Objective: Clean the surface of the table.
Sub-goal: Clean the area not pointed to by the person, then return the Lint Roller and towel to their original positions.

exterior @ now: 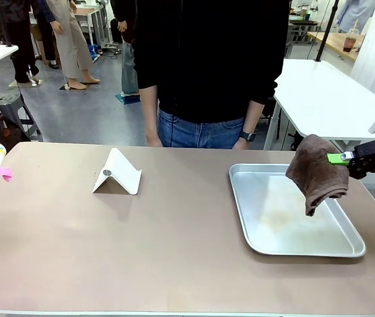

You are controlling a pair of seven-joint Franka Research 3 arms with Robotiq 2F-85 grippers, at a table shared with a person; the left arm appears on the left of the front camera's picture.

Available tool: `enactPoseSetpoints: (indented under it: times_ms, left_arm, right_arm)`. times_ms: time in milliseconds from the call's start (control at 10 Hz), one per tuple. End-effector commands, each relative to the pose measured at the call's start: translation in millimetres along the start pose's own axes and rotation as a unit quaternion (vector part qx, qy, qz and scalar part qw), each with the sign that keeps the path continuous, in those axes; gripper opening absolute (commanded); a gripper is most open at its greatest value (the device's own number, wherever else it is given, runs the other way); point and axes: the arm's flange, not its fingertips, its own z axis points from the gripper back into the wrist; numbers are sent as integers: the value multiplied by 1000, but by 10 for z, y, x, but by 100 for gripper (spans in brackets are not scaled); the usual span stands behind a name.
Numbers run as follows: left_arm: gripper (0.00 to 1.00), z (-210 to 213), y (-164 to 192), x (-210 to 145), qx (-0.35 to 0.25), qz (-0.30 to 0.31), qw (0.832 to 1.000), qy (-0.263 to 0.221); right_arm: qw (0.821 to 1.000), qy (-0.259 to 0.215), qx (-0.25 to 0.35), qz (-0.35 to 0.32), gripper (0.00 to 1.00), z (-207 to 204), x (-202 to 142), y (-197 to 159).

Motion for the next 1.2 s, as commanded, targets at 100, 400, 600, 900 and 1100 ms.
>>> enactPoseSetpoints:
  times_ms: [100,400,600,900,1100]
  left_arm:
    - [22,3,-31,-16,2,-2,1000,1]
    - [22,3,-31,-16,2,-2,1000,1]
    - [22,3,-31,-16,2,-2,1000,1]
    - [22,3,-31,-16,2,-2,1000,1]
    - [22,3,-31,-16,2,-2,1000,1]
  right_arm:
    - [1000,-4,2,4,8,-8,-2,33]
    - [1000,-4,2,4,8,-8,-2,33]
    - [1000,-4,2,4,8,-8,-2,33]
    - [1000,-4,2,4,8,-8,-2,33]
    - [1000,-4,2,4,8,-8,-2,33]
